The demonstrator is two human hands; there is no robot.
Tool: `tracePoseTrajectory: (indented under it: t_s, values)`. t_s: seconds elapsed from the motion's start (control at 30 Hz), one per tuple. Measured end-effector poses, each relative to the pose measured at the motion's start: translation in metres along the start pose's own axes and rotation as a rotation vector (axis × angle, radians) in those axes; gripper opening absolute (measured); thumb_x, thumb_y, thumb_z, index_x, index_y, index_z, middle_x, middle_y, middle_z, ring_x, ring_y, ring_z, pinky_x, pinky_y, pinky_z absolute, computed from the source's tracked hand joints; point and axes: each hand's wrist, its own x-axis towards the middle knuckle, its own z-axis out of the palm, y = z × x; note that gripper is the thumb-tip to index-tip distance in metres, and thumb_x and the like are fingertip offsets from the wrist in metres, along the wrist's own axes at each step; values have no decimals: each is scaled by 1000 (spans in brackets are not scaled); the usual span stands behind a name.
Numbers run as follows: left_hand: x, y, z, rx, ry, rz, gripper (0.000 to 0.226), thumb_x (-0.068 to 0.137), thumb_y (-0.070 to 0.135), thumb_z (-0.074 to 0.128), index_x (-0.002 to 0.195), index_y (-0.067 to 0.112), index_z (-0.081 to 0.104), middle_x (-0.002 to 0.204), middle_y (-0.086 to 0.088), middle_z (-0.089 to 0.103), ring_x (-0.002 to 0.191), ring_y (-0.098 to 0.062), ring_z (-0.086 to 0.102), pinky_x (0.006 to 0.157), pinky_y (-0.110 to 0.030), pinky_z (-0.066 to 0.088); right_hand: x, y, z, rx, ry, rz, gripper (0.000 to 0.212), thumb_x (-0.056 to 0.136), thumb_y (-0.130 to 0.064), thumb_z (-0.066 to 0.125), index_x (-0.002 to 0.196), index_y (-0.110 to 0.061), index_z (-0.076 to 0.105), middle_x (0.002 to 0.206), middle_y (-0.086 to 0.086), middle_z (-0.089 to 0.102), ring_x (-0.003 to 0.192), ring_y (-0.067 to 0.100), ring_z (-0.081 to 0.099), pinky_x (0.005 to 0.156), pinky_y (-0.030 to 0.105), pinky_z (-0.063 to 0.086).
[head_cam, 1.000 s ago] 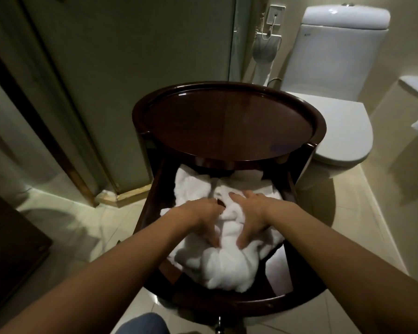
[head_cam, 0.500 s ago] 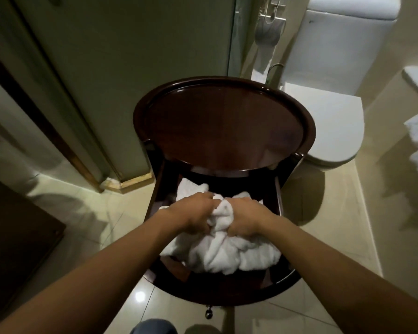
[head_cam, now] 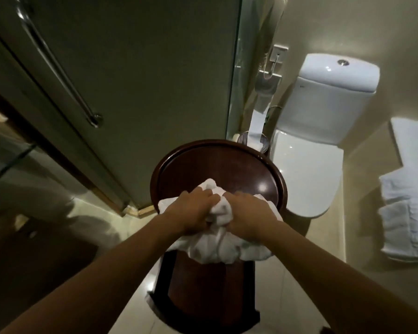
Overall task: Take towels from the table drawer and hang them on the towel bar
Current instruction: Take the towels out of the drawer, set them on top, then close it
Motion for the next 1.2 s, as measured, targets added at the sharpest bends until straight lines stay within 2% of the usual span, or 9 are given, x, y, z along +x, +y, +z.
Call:
tracePoseTrajectory:
  t_s: [0.13, 0.23, 0.37, 0.5, 0.63, 0.77, 0.93, 1.1, 1.2]
  values:
    - [43, -20, -9, 31, 67, 0, 44, 83, 30, 62, 124, 23, 48, 122, 0, 51, 110, -24, 47, 83, -44, 42, 41, 15, -21, -113, 63, -63, 44, 85, -34, 59, 127, -24, 48, 120, 5, 56, 112, 29, 53, 82, 40, 39]
    - [85, -45, 14, 31, 100, -6, 41, 83, 28, 61, 122, 22, 48, 120, 0, 50, 110, -25, 47, 81, -44, 43, 84, 34, 2, -183, 52, -28, 44, 84, -24, 58, 126, -21, 47, 120, 8, 54, 113, 32, 50, 81, 42, 38]
    - [147, -82, 64, 60, 62, 2, 42, 84, 25, 60, 124, 22, 46, 124, -1, 48, 114, -25, 44, 84, -43, 37, 145, 65, 60, -180, 42, 44, 39, 86, -24, 55, 125, -21, 48, 120, 7, 56, 112, 32, 50, 82, 43, 39]
    - [186, -109, 123, 68, -27, 19, 41, 86, 28, 62, 124, 21, 49, 125, -1, 48, 116, -24, 43, 88, -41, 35, 186, 87, 127, -132, -79, 101, 38, 89, -20, 51, 127, -20, 47, 123, 7, 56, 113, 30, 51, 88, 42, 40]
    - [200, -118, 142, 66, -37, 22, 43, 86, 36, 62, 125, 22, 50, 125, 0, 49, 117, -23, 44, 89, -42, 35, 198, 92, 145, -107, -125, 147, 42, 91, -26, 51, 131, -20, 45, 127, 7, 55, 113, 29, 51, 92, 44, 42]
    - [183, -108, 118, -15, -69, -5, 53, 84, 36, 64, 133, 25, 47, 130, 1, 48, 121, -23, 44, 96, -43, 36, 180, 87, 111, -20, -165, 149, 60, 89, -30, 57, 145, -21, 37, 140, 8, 49, 121, 30, 49, 97, 45, 44]
    - [130, -76, 86, -31, -58, -46, 53, 87, 37, 60, 136, 24, 46, 133, -1, 50, 119, -24, 47, 94, -41, 42, 122, 57, 79, -5, -181, 82, 71, 89, -35, 61, 151, -23, 30, 150, 6, 43, 132, 28, 45, 106, 43, 41]
    - [47, -26, 111, 0, -120, -87, 61, 85, 40, 64, 138, 21, 44, 135, -4, 48, 120, -26, 46, 93, -42, 42, 39, 29, 107, 16, -189, 9, 74, 83, -33, 63, 150, -24, 33, 147, 5, 45, 129, 28, 46, 104, 44, 43]
    - [-12, 3, 146, -4, -175, -92, 64, 82, 45, 66, 137, 21, 44, 133, -5, 47, 120, -27, 45, 88, -42, 42, -20, 15, 146, 3, -260, -38, 77, 83, -40, 61, 152, -24, 31, 147, 6, 43, 131, 29, 44, 104, 45, 42]
